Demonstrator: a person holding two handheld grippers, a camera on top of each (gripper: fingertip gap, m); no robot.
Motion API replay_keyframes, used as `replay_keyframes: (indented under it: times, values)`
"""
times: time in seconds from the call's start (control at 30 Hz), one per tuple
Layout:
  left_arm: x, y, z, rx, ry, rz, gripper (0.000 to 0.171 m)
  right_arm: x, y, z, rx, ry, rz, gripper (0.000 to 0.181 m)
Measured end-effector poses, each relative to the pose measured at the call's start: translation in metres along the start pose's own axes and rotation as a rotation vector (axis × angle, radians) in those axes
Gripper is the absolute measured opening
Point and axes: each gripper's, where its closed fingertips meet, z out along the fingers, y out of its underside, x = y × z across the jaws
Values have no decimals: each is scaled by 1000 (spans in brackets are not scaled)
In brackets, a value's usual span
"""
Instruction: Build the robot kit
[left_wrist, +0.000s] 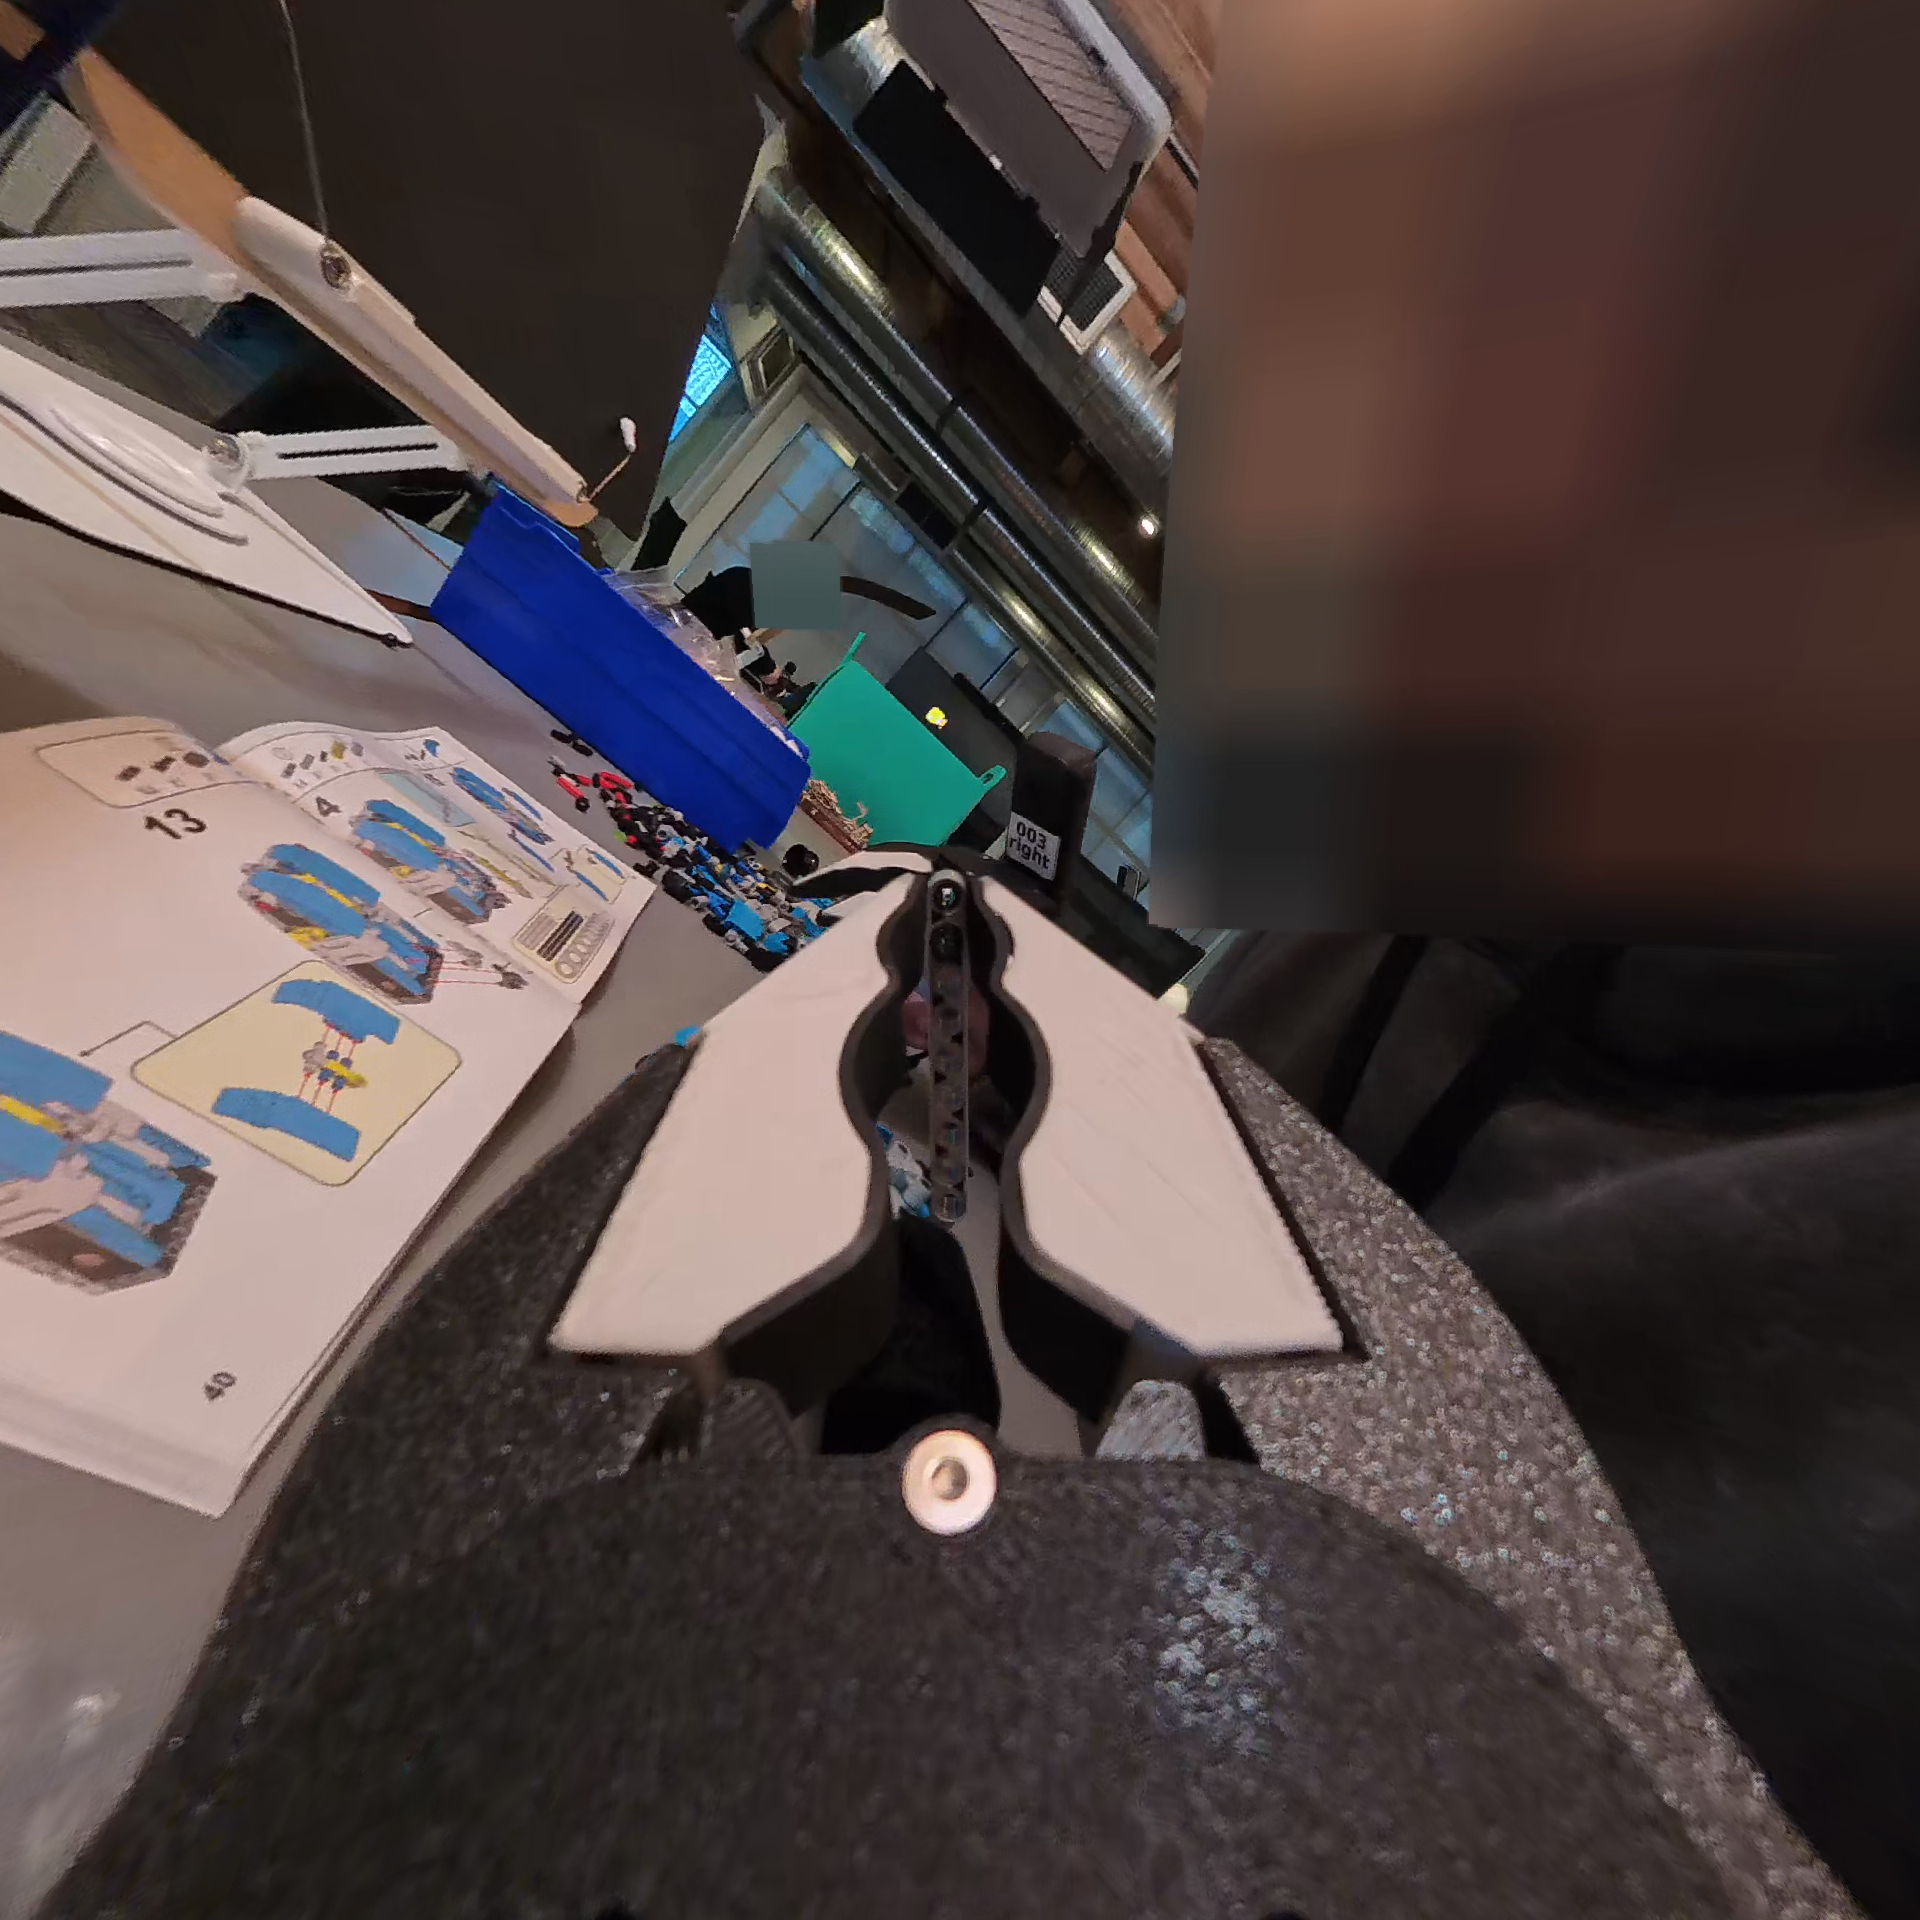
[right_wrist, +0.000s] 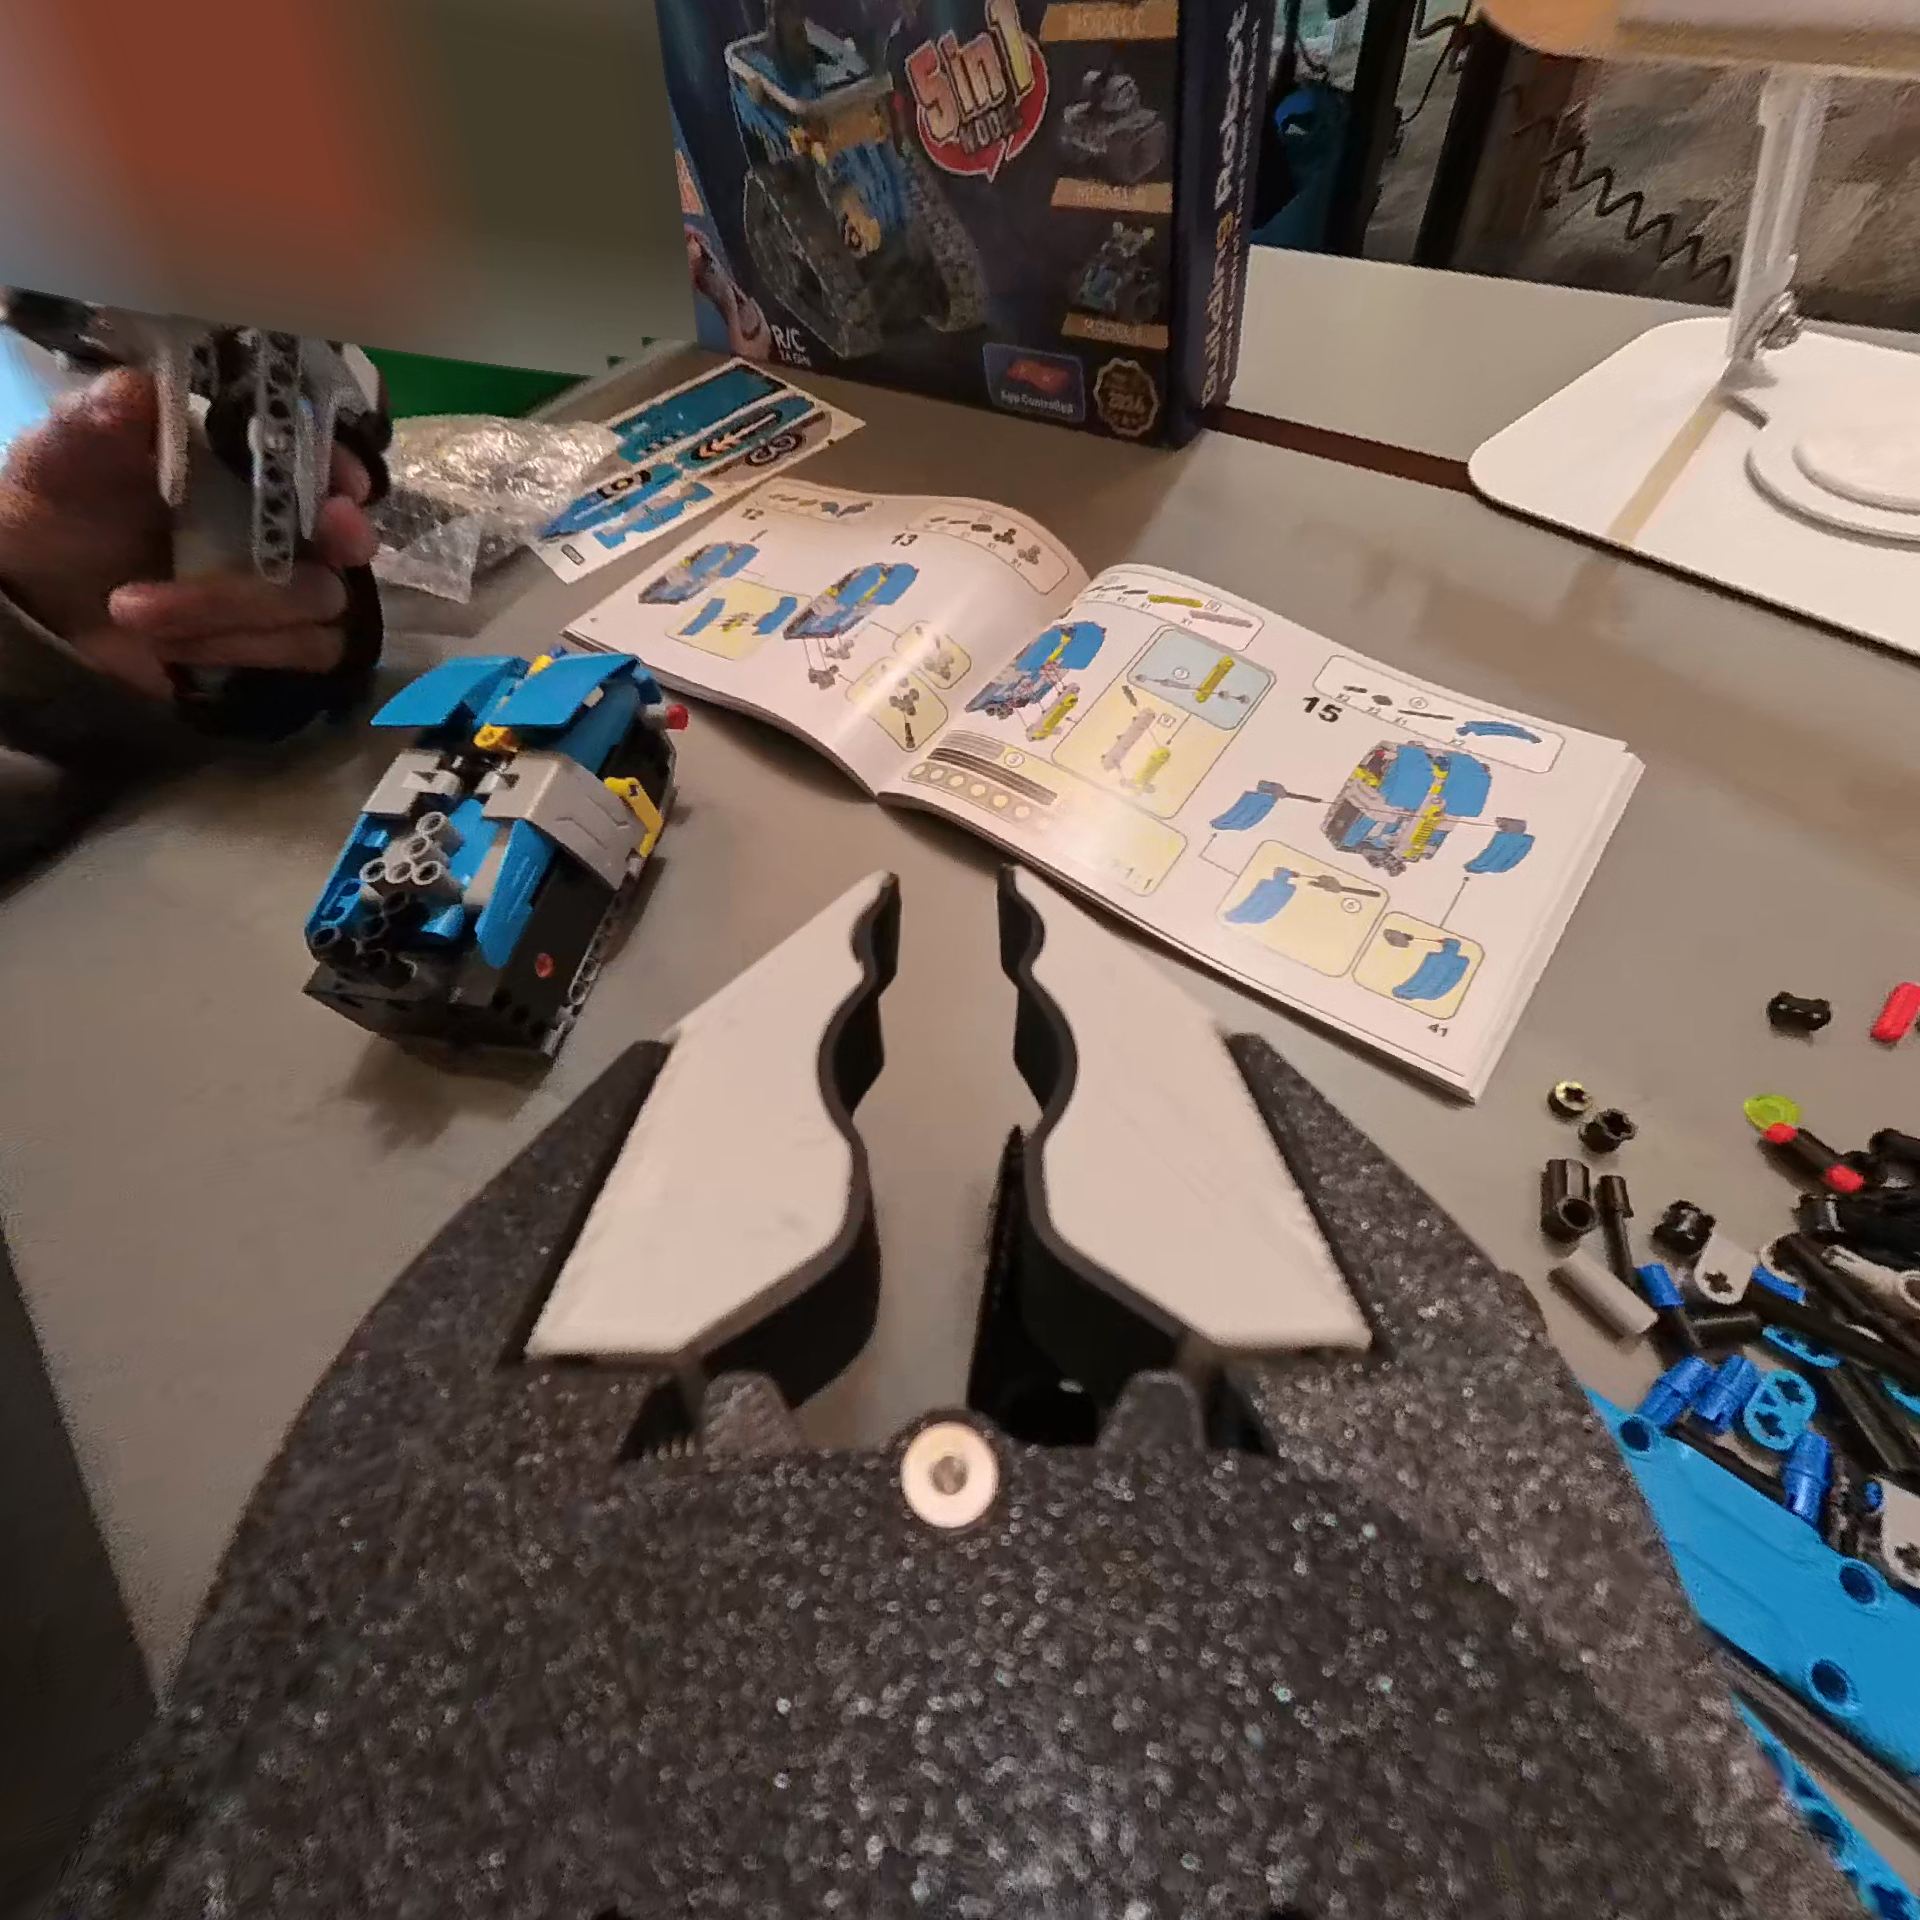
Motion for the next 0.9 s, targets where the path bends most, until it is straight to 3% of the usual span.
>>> replay_keyframes:
  times: [0.27, 0.37, 0.47, 0.53, 0.67, 0.73, 0.8, 0.9]
  values:
    - [-4, 9, 4, -60, -67, 87, 7, -1, 0, 0, 2, -11, 9, 18]
    - [-3, 20, 10, -134, -135, 234, 7, -12, -4, -1, 21, -49, -1, 18]
    - [5, 30, 16, -196, -202, 487, 7, -46, -19, 1, 86, -189, -8, 24]
    - [15, 36, 21, -214, -191, 557, 7, -77, -34, 5, 122, -277, -59, 24]
    - [35, 50, 26, -265, -119, 594, 7, -149, -69, 15, 202, -456, -166, 15]
    - [45, 57, 27, -284, -69, 598, 7, -178, -64, 28, 119, -597, -143, 27]
    - [55, 60, 29, -287, -12, 570, 7, -191, -54, 38, 43, -658, -139, 28]
    - [64, 70, 29, -330, 49, 530, 7, -198, -53, 37, 65, -670, -185, 15]
